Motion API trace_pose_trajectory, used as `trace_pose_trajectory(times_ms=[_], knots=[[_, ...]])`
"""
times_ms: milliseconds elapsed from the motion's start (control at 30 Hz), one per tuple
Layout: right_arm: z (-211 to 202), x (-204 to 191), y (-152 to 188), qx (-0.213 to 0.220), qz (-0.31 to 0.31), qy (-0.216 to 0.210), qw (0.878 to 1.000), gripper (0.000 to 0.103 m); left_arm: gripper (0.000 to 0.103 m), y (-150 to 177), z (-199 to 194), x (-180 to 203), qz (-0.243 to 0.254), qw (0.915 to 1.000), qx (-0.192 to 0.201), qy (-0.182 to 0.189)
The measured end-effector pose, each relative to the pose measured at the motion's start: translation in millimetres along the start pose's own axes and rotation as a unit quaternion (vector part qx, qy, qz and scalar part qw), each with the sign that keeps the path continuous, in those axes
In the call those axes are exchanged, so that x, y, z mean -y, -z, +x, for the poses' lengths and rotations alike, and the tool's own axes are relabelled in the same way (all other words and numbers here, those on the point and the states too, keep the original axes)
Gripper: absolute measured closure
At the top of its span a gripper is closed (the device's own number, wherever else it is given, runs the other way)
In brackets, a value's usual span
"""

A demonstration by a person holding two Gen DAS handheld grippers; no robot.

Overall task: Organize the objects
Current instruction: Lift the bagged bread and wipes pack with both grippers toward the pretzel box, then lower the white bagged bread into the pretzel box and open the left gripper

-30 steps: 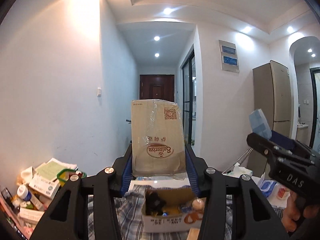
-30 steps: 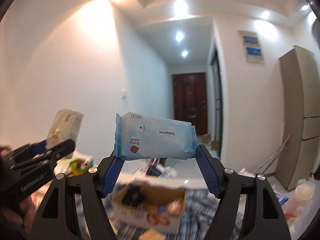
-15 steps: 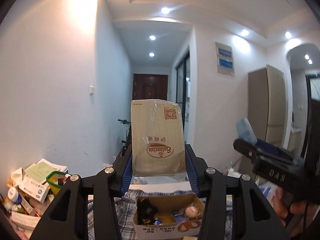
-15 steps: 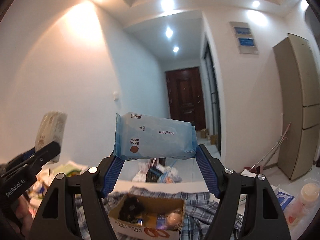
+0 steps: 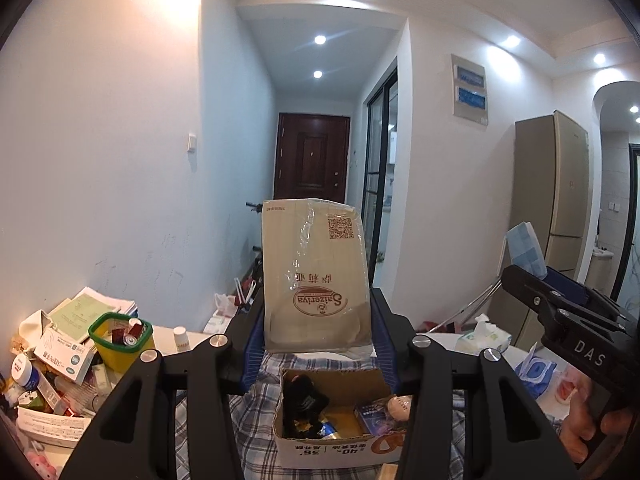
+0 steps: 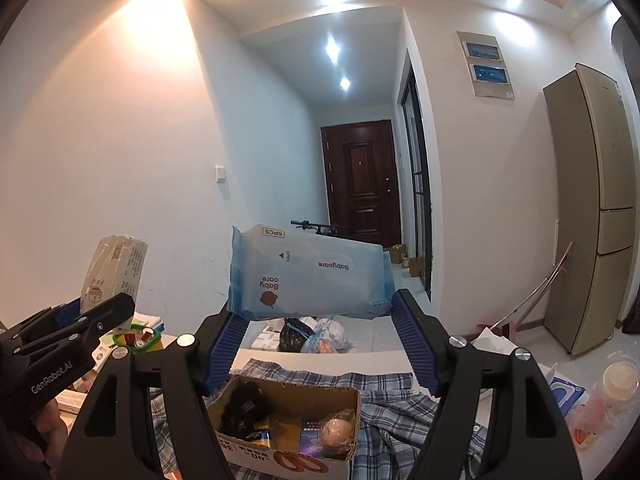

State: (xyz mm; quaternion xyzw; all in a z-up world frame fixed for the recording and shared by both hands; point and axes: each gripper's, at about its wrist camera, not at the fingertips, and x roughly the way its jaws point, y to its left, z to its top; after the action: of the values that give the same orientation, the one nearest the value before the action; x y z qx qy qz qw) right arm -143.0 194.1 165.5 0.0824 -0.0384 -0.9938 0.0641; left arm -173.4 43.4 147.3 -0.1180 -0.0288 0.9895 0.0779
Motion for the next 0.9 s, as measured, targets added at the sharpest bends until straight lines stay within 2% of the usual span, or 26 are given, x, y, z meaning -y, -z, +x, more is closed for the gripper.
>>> trace_pose_trajectory(times_ms=[133,300,400,567,700,900], knots=[[20,5,8,-0.029,0.002,0.018,0.999,0.032,0.053,7,34,-9,-0.023,0.9981,-0.056,0.01],[44,23,17,-0.072,0.022,0.02,0.997,0.032,0.054,23,56,-16,-0.051,0.9944,-0.092,0.014],[48,30,23,-0.074,0.036,0.031,0.996,0.032,0.053,34,70,-19,-0.05,0.9925,-0.112,0.006],[57,29,31,-0.09,0.025,0.033,0.995,0.032,0.053,56,101,-14,-0.036,0.9848,-0.169,0.015],[69,22,40,-0.112,0.011,0.028,0.993,0.032,0.053,74,122,-15,-0.052,0.9759,-0.211,0.02],[82,21,53,-0.131,0.003,0.037,0.991,0.032,0.053,92,143,-13,-0.05,0.9665,-0.251,0.023]])
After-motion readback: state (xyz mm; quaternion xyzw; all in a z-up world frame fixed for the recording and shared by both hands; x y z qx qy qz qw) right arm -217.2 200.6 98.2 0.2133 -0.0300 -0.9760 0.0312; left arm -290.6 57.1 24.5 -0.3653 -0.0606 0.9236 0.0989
